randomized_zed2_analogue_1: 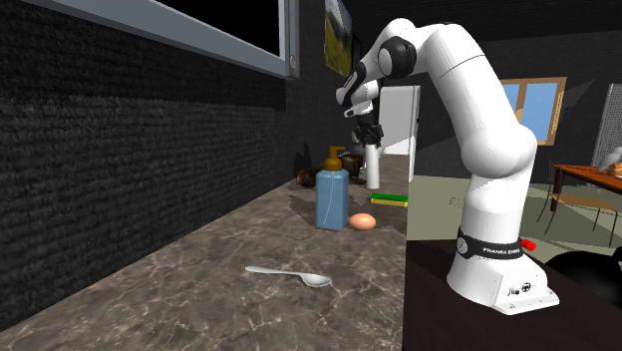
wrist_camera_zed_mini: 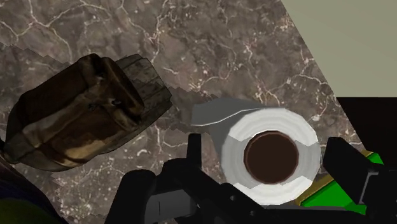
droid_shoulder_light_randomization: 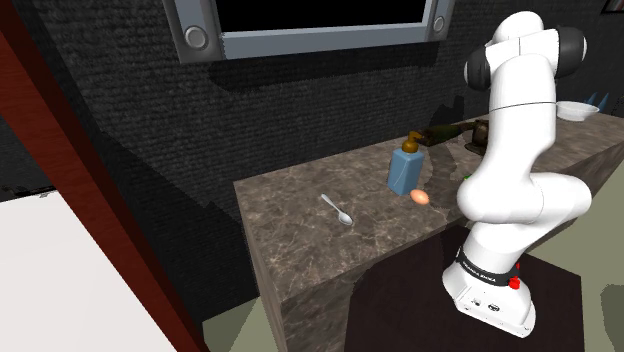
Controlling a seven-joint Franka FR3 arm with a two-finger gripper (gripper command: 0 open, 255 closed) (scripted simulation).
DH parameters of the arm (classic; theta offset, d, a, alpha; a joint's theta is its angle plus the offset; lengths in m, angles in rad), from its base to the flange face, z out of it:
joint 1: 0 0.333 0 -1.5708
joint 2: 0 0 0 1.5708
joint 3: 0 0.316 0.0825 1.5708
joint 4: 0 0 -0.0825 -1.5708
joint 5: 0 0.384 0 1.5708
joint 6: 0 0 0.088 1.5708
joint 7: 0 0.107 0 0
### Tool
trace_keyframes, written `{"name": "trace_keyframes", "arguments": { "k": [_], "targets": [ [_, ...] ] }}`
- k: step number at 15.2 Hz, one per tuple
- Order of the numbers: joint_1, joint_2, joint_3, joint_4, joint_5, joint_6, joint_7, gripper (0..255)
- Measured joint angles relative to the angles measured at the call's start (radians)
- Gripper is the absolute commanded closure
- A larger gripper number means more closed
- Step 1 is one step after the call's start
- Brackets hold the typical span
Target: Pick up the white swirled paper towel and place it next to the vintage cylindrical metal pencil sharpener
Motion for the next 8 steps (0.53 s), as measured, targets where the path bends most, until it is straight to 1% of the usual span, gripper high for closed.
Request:
{"name": "trace_keyframes", "arguments": {
  "k": [4, 8],
  "targets": [
    [0.0, 0.0, 0.0, 0.0, 0.0, 0.0, 0.0, 0],
    [0.013, -0.019, -0.005, 0.073, -0.01, -0.09, 0.007, 0]
  ]
}}
